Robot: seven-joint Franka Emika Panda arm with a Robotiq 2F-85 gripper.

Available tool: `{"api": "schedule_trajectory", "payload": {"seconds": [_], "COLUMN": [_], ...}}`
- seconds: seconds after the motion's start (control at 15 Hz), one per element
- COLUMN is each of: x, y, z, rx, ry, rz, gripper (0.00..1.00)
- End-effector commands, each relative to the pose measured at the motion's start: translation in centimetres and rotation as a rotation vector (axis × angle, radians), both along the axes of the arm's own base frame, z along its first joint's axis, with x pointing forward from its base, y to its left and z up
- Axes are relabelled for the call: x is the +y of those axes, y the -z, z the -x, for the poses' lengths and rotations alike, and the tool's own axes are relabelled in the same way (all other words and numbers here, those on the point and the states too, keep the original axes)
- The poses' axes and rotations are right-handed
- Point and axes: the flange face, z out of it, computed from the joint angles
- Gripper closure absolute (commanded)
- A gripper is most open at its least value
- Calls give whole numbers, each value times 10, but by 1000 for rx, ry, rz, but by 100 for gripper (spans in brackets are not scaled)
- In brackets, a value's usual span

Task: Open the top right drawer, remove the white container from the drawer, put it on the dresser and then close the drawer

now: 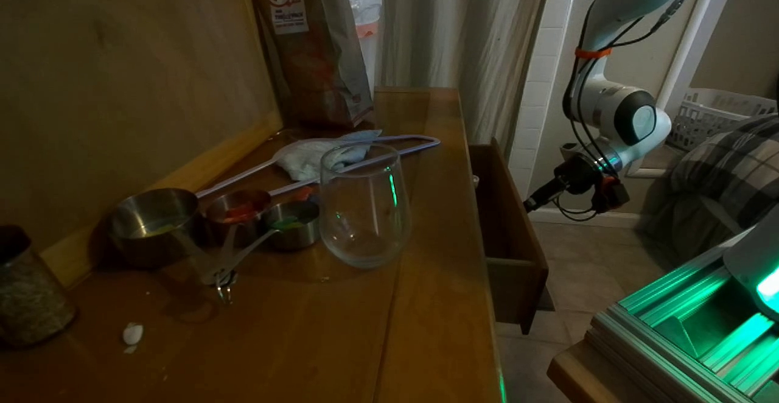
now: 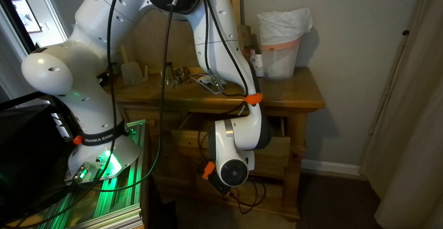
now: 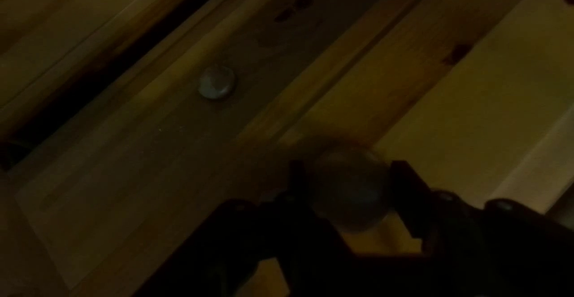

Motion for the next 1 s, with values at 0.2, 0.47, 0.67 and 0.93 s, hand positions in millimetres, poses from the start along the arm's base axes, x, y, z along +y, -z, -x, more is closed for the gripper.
{"api": "schedule_trajectory", "payload": {"seconds": [0.2, 0.47, 0.67, 0.93], "x": [-97, -112, -93, -47], "y": [-37, -83, -119, -163], "z": [25, 18, 4, -16], "rx": [-45, -131, -221, -343], "ry": [72, 54, -16, -116], "rz": [314, 524, 645, 775], "gripper": [1, 0, 0, 0]}}
